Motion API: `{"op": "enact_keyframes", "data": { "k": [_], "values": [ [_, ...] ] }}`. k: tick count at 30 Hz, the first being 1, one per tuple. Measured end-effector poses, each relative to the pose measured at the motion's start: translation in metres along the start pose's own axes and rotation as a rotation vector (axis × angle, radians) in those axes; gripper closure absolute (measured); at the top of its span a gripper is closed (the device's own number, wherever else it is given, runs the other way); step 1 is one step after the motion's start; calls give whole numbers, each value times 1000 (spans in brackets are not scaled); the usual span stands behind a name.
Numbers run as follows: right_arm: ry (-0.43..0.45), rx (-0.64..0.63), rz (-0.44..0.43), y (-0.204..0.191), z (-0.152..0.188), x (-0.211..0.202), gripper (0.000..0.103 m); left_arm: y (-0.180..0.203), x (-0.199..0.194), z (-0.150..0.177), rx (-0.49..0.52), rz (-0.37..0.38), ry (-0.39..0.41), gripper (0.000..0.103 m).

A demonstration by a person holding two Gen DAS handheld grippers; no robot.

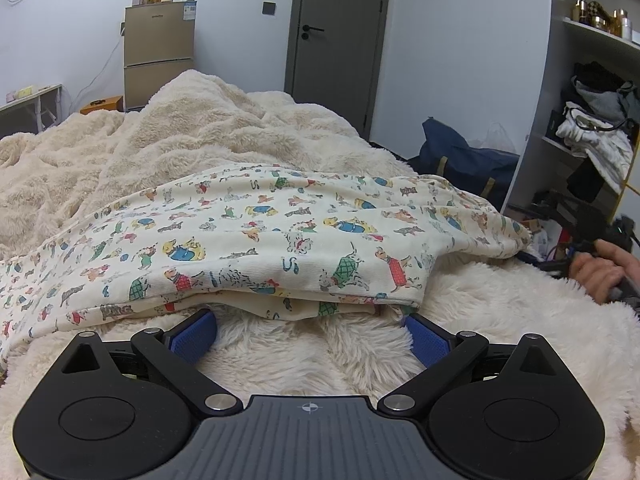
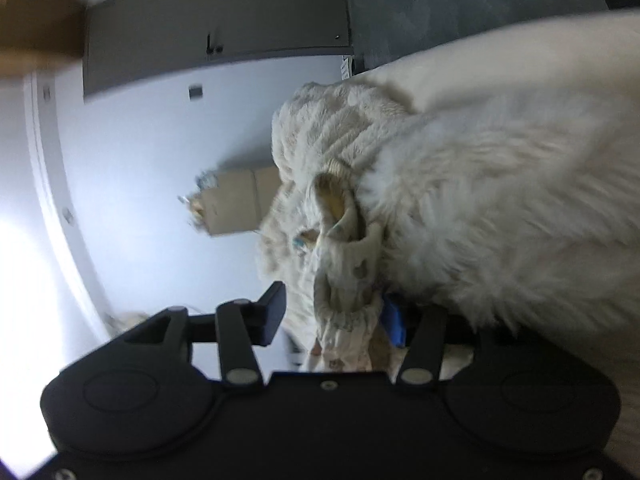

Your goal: Fold clothes

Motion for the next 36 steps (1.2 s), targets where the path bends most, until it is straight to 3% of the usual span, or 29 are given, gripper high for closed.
{"op": "enact_keyframes", "data": {
  "k": [2,4,8,12,17,21,23,24,25,28,34,36],
  "values": [
    [30,-51,50,-6,-2,15,45,0,0,0,-1,1,1,4],
    [65,-43,89,-9,-1,25,54,-1,-2,0,-5,0,8,4],
    [108,-97,171,-23,9,43,55,-2,-4,0,-14,-2,19,4],
    [136,-53,220,-17,22,43,62,-1,-5,0,-13,-3,21,4],
    [111,118,115,-3,44,15,66,-2,-5,-1,-19,0,21,4],
    [118,169,92,-5,35,30,53,-2,-4,-1,-16,0,17,4],
    [142,190,117,-5,25,46,61,-3,-5,-1,-21,4,21,4],
    [151,195,134,-7,21,51,75,-3,-5,-1,-23,5,23,4],
    [155,192,146,-10,19,53,81,-4,-6,-1,-25,7,25,4],
    [186,62,164,-44,13,52,93,-4,-8,-1,-27,11,32,4],
    [256,-209,107,-123,3,32,97,-2,-24,-9,1,24,99,4],
    [315,-281,105,-151,-6,14,97,1,-27,-13,38,19,123,4]
  ]
}}
Point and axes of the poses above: each gripper's, at about its wrist camera, not at the fingertips, and x roughly the way its jaws point, y to its right, z to its underside, the point moved 3 cm from there along x, roughly the way its jaws point
